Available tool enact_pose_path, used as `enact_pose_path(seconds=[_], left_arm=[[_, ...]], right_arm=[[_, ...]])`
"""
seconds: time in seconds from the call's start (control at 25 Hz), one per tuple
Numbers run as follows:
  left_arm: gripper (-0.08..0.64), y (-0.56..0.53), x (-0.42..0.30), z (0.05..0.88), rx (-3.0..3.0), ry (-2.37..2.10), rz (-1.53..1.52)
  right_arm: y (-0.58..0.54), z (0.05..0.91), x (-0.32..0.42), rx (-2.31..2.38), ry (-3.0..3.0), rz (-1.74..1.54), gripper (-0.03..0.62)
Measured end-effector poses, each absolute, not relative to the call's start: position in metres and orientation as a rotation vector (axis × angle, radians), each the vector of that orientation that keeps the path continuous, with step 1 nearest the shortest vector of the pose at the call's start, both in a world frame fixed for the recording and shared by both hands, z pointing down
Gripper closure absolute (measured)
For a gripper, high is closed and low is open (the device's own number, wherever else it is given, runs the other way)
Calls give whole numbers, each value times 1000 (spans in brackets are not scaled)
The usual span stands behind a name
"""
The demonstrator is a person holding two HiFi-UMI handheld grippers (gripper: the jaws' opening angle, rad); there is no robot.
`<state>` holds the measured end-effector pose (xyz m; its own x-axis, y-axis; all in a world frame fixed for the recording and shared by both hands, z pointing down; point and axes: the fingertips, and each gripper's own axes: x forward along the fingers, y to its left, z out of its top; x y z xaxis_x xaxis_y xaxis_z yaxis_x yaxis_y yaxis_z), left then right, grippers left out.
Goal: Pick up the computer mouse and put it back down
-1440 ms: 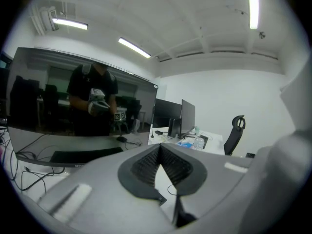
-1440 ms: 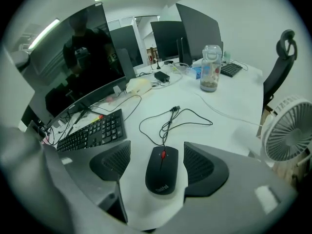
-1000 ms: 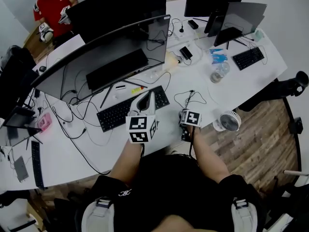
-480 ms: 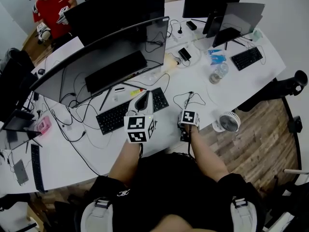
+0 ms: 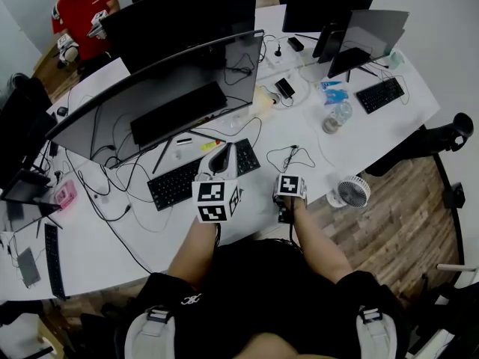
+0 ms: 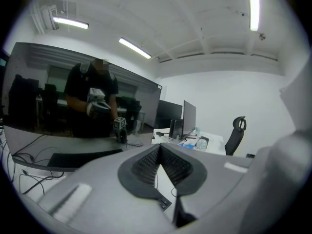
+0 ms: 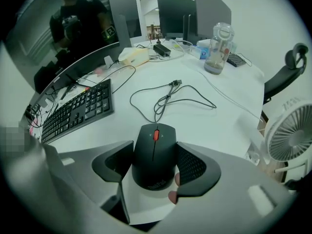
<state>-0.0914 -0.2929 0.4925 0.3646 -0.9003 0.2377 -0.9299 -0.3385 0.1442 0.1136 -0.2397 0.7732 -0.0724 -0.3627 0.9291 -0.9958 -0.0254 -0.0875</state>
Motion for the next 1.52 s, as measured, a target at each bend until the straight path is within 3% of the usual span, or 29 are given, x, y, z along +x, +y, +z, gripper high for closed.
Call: enact_pose_path(seconds=[0.76,1.52], left_arm=[[506,-284,-56,495,2406,-1561,152],[506,-290,-32,484,2440,-1538,106]], right_arm=[[-258,684,133,1572,-1739,1030,313],[-302,462,160,1815,-2247,767,313]])
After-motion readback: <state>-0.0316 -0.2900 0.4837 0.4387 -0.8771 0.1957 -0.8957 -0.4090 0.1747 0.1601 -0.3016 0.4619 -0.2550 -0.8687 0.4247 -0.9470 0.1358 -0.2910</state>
